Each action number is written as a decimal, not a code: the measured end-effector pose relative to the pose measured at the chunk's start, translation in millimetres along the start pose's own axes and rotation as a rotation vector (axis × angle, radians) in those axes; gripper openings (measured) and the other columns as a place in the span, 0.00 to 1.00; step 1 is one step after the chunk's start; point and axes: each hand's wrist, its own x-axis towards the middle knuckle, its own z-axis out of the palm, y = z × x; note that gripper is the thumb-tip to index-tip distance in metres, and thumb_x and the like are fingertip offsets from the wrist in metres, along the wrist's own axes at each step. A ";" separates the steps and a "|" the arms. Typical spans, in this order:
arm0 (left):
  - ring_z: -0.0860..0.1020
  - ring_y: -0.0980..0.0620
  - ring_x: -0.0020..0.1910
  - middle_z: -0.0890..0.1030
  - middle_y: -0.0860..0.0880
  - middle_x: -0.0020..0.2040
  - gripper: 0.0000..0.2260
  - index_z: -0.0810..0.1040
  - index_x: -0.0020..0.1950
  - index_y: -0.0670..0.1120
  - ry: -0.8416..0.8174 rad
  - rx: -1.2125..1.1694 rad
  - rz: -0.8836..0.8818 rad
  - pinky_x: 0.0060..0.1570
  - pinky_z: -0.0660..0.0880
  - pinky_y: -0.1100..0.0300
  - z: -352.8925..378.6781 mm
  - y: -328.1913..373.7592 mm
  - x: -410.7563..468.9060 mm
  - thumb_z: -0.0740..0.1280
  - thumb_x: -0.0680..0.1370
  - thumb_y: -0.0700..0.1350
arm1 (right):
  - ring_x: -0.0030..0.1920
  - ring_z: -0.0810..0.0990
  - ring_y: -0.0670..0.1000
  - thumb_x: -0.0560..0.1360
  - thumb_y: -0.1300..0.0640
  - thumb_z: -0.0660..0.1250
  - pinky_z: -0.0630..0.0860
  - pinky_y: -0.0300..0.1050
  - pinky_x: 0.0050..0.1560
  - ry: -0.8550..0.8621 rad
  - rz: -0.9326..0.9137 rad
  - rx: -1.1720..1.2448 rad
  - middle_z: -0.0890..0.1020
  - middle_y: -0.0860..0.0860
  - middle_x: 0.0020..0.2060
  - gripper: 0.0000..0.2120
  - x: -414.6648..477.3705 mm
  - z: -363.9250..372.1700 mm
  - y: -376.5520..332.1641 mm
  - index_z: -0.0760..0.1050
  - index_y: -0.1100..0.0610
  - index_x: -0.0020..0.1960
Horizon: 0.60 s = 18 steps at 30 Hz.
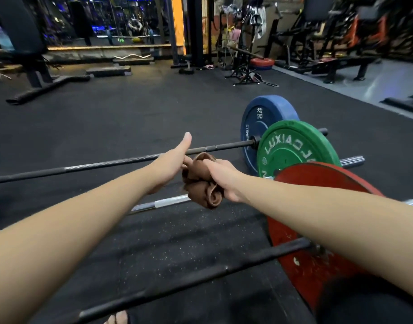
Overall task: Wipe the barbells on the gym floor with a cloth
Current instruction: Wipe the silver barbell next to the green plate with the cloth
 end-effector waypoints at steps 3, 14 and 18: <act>0.73 0.52 0.39 0.79 0.49 0.39 0.41 0.83 0.33 0.46 0.023 0.085 0.032 0.49 0.68 0.55 -5.4 -5.1 20.6 0.42 0.83 0.69 | 0.52 0.84 0.55 0.70 0.48 0.66 0.82 0.54 0.57 0.177 -0.126 -0.345 0.85 0.53 0.52 0.18 8.3 -16.2 1.0 0.80 0.51 0.58; 0.73 0.40 0.57 0.78 0.41 0.61 0.24 0.73 0.69 0.41 -0.094 0.320 0.040 0.61 0.70 0.51 44.0 -59.5 70.7 0.47 0.88 0.53 | 0.52 0.81 0.63 0.78 0.50 0.66 0.76 0.54 0.48 0.378 -0.236 -1.571 0.80 0.57 0.54 0.18 68.2 -121.5 -18.9 0.64 0.56 0.62; 0.67 0.41 0.68 0.69 0.43 0.69 0.24 0.61 0.78 0.49 -0.042 0.377 0.016 0.68 0.68 0.43 50.1 -105.6 86.3 0.49 0.86 0.60 | 0.54 0.79 0.65 0.79 0.54 0.64 0.73 0.56 0.44 0.491 -0.260 -1.725 0.75 0.59 0.57 0.16 104.3 -146.3 -20.5 0.64 0.58 0.63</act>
